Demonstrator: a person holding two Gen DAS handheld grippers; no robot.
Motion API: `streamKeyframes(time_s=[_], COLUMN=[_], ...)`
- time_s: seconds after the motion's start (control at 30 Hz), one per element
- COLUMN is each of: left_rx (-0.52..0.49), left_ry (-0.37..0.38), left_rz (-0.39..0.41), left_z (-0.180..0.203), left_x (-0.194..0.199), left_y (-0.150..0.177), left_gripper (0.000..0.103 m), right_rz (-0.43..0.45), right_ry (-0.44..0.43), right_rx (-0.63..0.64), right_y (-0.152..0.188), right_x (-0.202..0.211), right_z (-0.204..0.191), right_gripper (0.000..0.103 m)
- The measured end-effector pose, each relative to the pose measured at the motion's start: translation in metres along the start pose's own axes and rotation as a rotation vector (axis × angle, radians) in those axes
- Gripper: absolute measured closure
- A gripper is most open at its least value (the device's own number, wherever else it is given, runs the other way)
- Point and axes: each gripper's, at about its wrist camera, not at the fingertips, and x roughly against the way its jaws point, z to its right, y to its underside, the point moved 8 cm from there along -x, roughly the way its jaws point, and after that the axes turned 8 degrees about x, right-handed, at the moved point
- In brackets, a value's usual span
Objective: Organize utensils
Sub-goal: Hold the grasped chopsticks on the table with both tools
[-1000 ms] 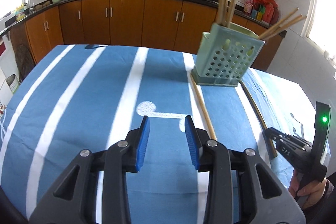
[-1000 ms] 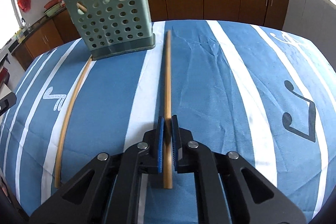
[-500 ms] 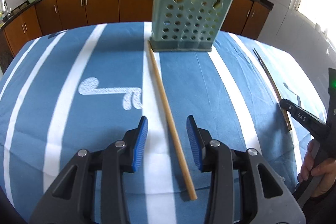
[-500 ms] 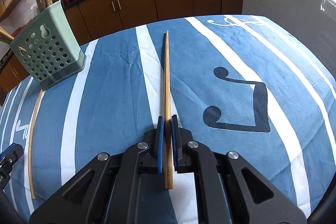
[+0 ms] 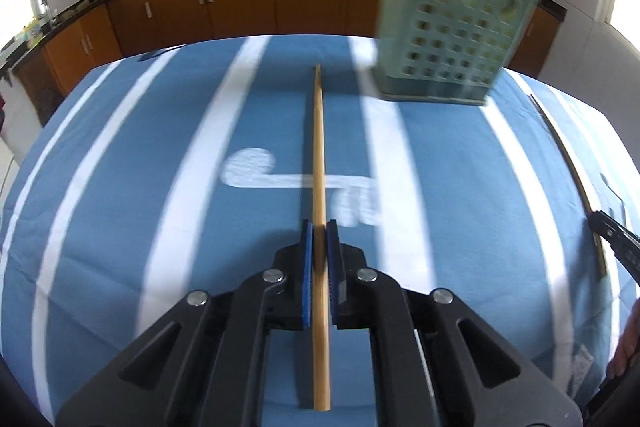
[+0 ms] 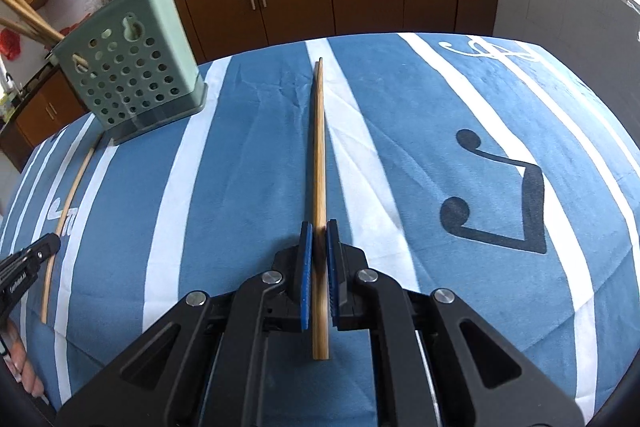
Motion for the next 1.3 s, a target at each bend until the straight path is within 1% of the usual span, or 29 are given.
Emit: streamKeyframes(time_s=[0.07,0.17,0.2,0.23,0.43,0.57,0.9,1.07,1.3], left_rx=[0.011,0.01,0.0,-0.005,-0.002,0.014,0.04,0.034,0.042], left_ry=[-0.019,-0.029,-0.031,-0.037,-0.037,-0.019,0.009,0.001,0.01], left_rz=[0.005,0.008,0.012,0.017,0.029,0.026,0.024,0.024,0.024], left_z=[-0.017,-0.036,-0.04,-0.042,-0.042,-0.044,-0.048,-0.046,-0.046], left_x=[-0.001,-0.004,-0.005,-0.006,-0.006,-0.006,-0.006,-0.006,-0.006], left_y=[-0.006,-0.014,-0.016,-0.017,-0.017,-0.018,-0.019,-0.018,-0.018], left_gripper=[0.095,0.095,0.094,0.091,0.089,0.088,0.088,0.088,0.088], right_rz=[0.001,0.005,0.008,0.008,0.007,0.005,0.004,0.004,0.003], right_ry=[-0.011,-0.014,-0.009,-0.006,0.002,0.018,0.029,0.027,0.028], right_rx=[0.017,0.041,0.05,0.054,0.06,0.074,0.082,0.08,0.081], right_y=[0.0,0.001,0.001,0.002,0.003,0.003,0.003,0.002,0.002], right_x=[0.0,0.0,0.0,0.0,0.0,-0.001,-0.002,-0.002,-0.002], right_z=[-0.008,-0.015,-0.017,-0.017,-0.015,-0.017,-0.019,-0.019,-0.018], right_gripper=[0.095,0.095,0.095,0.095,0.095,0.095,0.095,0.094,0.094])
